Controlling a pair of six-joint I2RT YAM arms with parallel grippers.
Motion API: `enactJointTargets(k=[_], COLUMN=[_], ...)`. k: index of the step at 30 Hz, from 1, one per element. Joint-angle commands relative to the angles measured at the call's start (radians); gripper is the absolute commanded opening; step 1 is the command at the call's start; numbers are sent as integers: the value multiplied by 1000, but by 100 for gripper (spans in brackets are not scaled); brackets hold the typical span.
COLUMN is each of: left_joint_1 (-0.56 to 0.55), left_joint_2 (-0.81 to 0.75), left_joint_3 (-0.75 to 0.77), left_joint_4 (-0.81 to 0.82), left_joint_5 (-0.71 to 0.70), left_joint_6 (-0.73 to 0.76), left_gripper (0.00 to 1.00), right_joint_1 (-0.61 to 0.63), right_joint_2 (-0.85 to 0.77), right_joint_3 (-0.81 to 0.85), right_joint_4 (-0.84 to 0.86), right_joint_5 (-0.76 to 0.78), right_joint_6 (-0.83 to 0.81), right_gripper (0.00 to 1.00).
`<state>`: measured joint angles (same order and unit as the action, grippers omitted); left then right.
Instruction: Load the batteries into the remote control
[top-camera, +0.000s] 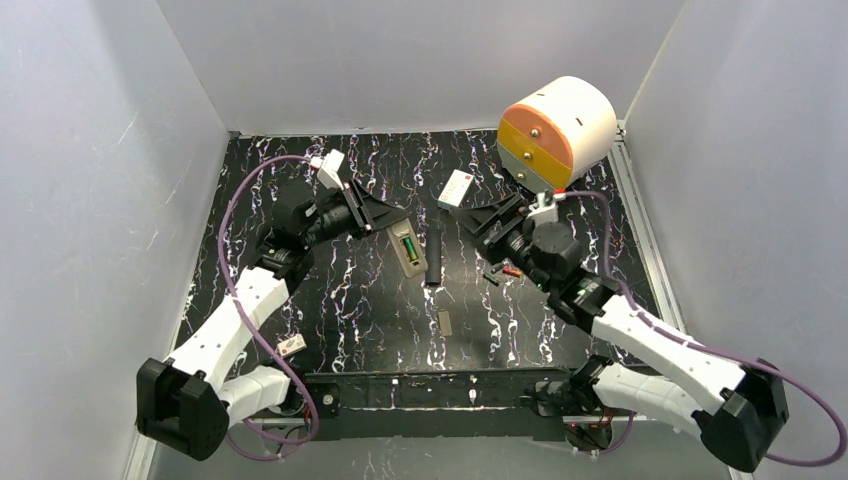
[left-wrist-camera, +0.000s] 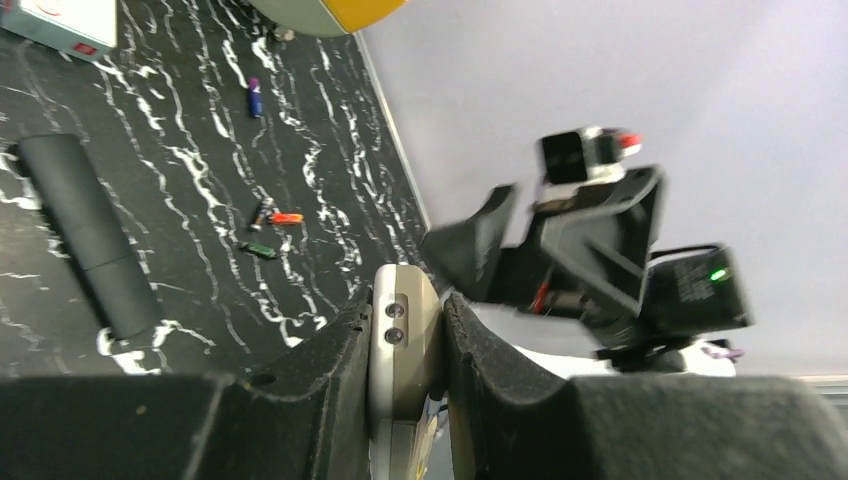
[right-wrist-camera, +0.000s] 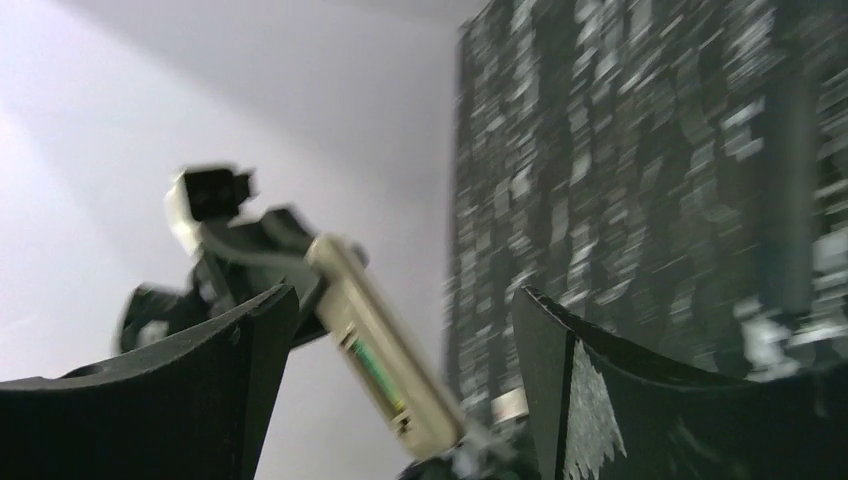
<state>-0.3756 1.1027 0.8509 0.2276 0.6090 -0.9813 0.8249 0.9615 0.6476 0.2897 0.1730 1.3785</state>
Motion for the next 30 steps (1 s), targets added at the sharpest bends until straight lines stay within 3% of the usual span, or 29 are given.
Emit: enactJointTargets(k=[1,6,10,13,18,24,28,30], left_joint_1=[12,13,13,13,12,12,12,13], left_joint_2=[-80,-108,-134,-153,-180,-178,-182,-185], left_joint_3=[48,89,76,53,4,-2,1,-2], left_joint_4=[-119,-279,-320,-332,-301,-275,-283,-286], left_joint_5=[-23,-93,-104,-95,-36,12,14,17], left_joint_6=[189,307,337,342,344,354,361,363], left_gripper=[0,0,0,0,0,0,0,0], right_joint_1=[-64,-92,-145,-168,-170,-171,-171,-169], right_joint_2=[-53,102,248,304,379,500,559,589], right_joint_3=[204,403,463,440,380,404,400,398], right_joint_4=[-467,-764,-894,-893,-856,-828,-796,-794], right_joint_5=[191,294,243,171,64,112,48,-17], right_joint_6=[-452,-725,-844,-907,-1060,-1003,-1044,-1101], right_gripper=[88,88,75,71,72,68,46,44])
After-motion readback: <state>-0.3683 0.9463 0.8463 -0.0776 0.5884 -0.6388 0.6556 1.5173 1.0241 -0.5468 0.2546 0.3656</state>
